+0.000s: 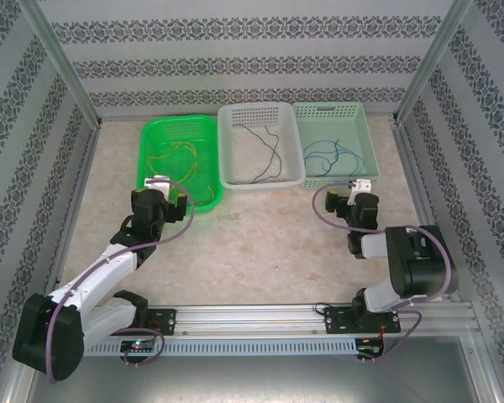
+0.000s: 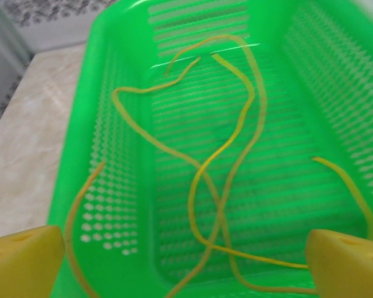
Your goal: Untangle the cables
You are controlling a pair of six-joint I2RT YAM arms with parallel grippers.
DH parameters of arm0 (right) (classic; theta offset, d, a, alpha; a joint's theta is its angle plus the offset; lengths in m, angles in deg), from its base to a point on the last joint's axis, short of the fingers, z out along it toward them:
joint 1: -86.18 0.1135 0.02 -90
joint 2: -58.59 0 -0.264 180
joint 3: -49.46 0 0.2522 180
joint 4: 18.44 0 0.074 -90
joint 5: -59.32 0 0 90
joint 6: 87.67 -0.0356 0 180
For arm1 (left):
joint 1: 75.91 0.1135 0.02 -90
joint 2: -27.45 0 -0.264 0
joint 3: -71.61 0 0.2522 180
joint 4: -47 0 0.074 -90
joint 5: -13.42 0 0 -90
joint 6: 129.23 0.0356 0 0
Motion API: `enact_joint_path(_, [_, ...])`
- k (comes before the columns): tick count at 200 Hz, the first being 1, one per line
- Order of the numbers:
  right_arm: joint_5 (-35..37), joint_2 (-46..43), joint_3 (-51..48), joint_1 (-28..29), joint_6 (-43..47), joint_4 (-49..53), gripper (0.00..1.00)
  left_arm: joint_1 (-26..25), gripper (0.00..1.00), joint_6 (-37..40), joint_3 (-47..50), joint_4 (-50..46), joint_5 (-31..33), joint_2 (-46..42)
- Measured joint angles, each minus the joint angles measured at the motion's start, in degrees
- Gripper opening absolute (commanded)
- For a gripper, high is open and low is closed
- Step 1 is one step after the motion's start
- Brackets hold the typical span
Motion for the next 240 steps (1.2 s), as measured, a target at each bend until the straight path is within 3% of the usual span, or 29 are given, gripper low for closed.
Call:
enact_joint_path(55, [-0.6, -0.2, 2.7, 0.5, 1.9, -2.3, 0.98, 10.1, 1.0, -0.5, 3.5, 20.3, -7.5, 12.4])
enact_joint_path(118, [-0.6, -0.2, 3.0, 0.5, 2.1, -2.1, 0.98, 13.4, 1.0, -0.5, 3.9, 43.8, -10.7, 27.2])
enact_joint_path(240, [-0.6, -0.2, 3.0, 0.5, 2.1, -2.0, 0.98, 14.0, 1.0, -0.9, 3.0, 44.5, -11.4, 29.0])
